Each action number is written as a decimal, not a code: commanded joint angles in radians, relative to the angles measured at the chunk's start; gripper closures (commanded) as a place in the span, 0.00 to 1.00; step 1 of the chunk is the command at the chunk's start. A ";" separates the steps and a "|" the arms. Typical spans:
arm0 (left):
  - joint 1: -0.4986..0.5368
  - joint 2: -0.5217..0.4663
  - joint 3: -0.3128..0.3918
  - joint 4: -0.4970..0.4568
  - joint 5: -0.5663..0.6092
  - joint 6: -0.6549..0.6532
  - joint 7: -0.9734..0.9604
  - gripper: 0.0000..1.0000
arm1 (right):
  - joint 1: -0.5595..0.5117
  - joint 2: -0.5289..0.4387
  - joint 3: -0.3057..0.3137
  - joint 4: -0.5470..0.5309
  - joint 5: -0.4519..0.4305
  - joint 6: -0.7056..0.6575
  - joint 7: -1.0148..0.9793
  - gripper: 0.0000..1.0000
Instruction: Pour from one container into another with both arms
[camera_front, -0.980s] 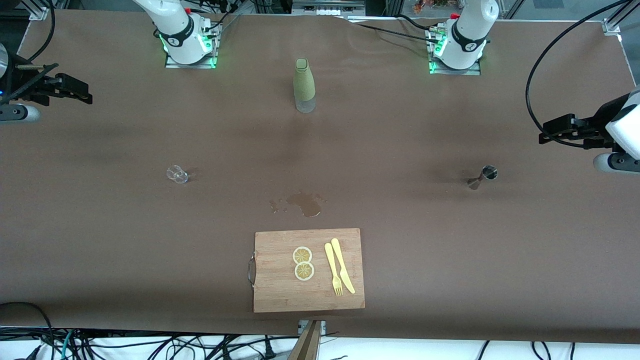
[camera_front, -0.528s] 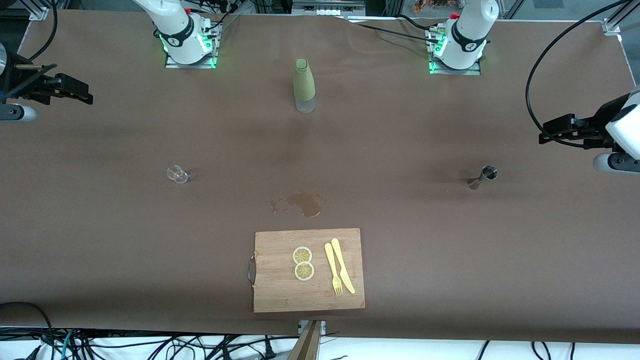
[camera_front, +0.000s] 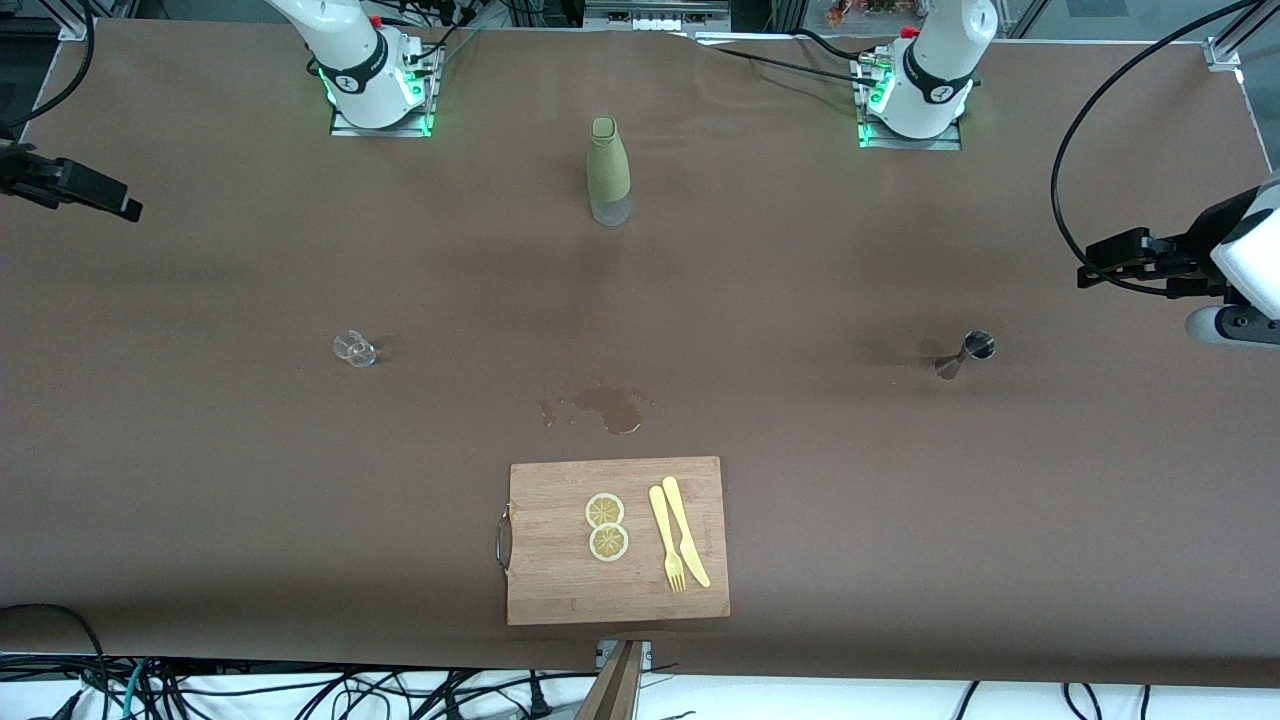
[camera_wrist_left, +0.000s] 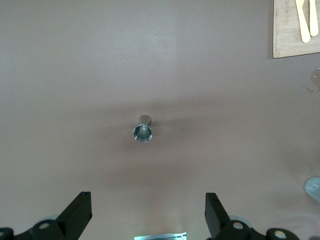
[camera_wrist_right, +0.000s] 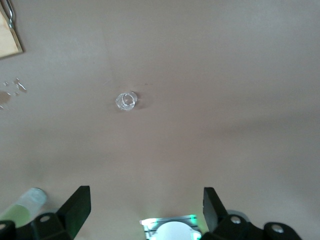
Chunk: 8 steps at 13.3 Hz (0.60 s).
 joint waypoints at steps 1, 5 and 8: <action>0.002 -0.024 -0.008 -0.027 0.012 0.020 -0.013 0.00 | -0.001 -0.004 -0.055 0.012 0.037 0.002 0.016 0.00; 0.004 -0.018 0.038 -0.052 0.009 0.014 -0.008 0.00 | -0.002 -0.001 -0.058 0.012 0.035 0.008 0.072 0.00; 0.004 -0.007 0.125 -0.072 0.001 0.017 0.161 0.00 | -0.001 -0.001 -0.055 0.012 0.026 0.008 0.080 0.00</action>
